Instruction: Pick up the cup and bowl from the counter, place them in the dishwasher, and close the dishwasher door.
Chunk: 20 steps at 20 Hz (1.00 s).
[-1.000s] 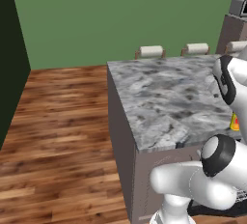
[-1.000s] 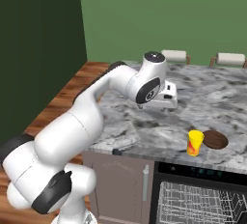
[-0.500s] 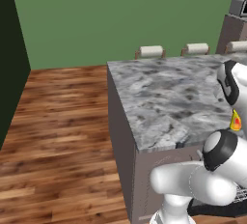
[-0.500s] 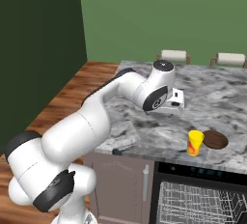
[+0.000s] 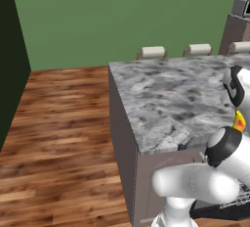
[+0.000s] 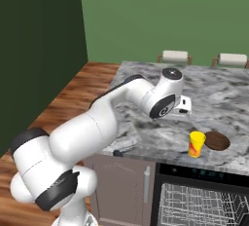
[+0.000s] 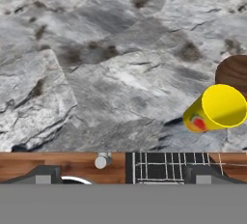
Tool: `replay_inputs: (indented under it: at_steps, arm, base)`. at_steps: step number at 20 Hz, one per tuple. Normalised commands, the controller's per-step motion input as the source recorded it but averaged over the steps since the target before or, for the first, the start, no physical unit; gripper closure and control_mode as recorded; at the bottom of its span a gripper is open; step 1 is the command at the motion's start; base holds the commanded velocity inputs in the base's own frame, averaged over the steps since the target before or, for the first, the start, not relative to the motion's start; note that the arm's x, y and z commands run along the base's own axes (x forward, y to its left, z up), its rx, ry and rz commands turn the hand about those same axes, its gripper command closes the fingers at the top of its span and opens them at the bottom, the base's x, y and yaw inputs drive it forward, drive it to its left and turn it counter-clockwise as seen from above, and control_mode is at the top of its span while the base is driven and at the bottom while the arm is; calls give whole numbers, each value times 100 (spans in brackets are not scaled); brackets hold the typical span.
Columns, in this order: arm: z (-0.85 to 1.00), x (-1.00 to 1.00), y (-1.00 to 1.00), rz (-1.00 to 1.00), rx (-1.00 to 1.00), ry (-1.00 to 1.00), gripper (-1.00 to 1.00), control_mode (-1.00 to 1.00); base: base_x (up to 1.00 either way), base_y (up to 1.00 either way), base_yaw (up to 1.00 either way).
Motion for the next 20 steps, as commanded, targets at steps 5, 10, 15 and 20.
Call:
replay_inputs:
  at_steps: [5, 10, 15, 20]
  arm:
    - [-14, 0, -18, 0, 0, 0, -100, -100]
    - [-16, 0, -18, 0, 0, 0, -100, -100]
    - [-19, 0, -15, 0, 0, 0, -100, -100]
    - [-23, 0, -10, 0, 0, 0, -100, -100]
  base:
    - [0, 0, 0]
    - [0, 0, 0]
    - [0, 0, 0]
    - [0, 0, 0]
